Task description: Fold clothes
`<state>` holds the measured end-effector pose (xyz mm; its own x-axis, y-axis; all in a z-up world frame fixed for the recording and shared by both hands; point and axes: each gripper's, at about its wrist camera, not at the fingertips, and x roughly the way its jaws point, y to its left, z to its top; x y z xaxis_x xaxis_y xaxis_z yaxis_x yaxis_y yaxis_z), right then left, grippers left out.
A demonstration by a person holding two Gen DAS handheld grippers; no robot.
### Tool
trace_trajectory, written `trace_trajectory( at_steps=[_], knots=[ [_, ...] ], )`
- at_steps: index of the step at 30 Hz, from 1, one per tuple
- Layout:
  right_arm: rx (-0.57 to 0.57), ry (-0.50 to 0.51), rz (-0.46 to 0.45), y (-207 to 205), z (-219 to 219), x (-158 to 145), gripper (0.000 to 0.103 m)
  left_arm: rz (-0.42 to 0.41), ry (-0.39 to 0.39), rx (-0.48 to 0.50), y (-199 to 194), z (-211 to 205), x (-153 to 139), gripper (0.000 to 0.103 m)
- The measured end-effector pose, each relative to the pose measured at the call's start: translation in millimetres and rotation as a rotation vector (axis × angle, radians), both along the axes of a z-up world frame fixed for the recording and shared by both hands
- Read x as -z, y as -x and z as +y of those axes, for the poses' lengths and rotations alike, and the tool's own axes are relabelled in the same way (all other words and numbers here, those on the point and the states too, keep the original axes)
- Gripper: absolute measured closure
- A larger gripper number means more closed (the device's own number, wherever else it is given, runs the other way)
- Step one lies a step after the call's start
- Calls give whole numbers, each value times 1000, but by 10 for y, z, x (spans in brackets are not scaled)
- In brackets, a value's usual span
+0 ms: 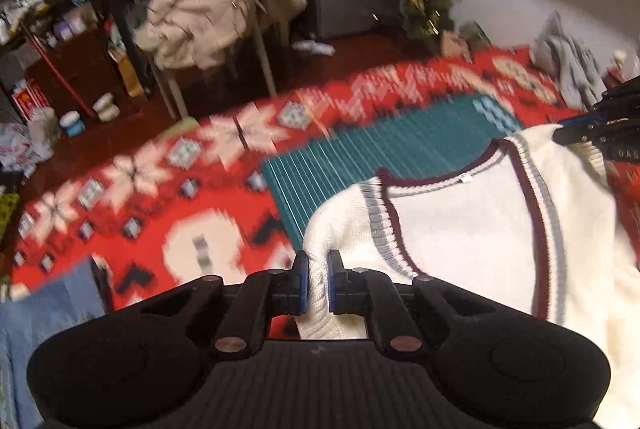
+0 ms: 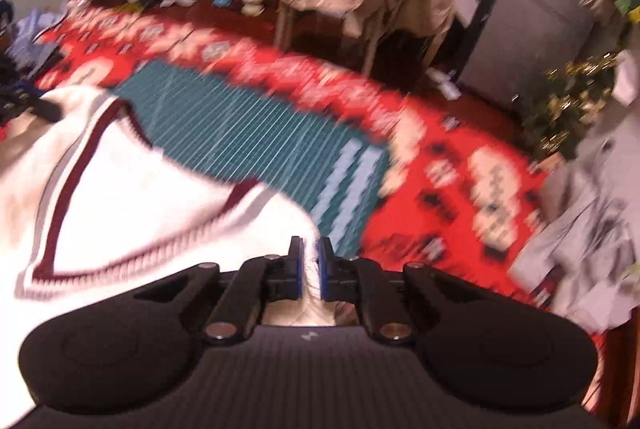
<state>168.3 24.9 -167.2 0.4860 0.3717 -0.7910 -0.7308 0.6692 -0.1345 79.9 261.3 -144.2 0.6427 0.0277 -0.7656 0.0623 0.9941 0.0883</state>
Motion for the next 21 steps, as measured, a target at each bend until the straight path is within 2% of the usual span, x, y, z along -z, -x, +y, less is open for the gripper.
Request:
trace_trajectory(
  at_steps=[5,8,9,10,14,15,18,21],
  knots=[
    [36,-11,-71,-333,144,-234,96,-28,-4,-87,-425,54,-164,93],
    [58,-17,-114,-532,230,-375,90,2,15,-146,-620,76,-105,80],
    [67,-15,-119,-557,249,-373,83,6,27,-166,-645,90,-86,75],
    [75,-11,-122,-571,267,-359,79,5,46,-180,-636,101,-76,74],
    [90,-63,-97,-501,171,-383,79,-9,103,-178,-445,135,-118,69],
    [86,-70,-94,-453,121,-394,78,-14,116,-174,-373,138,-135,67],
    [77,-96,-70,-290,-64,-434,69,-27,150,-157,-109,134,-195,66],
    [63,-136,-25,9,-310,-475,69,-34,201,-160,194,114,-243,65]
  ],
)
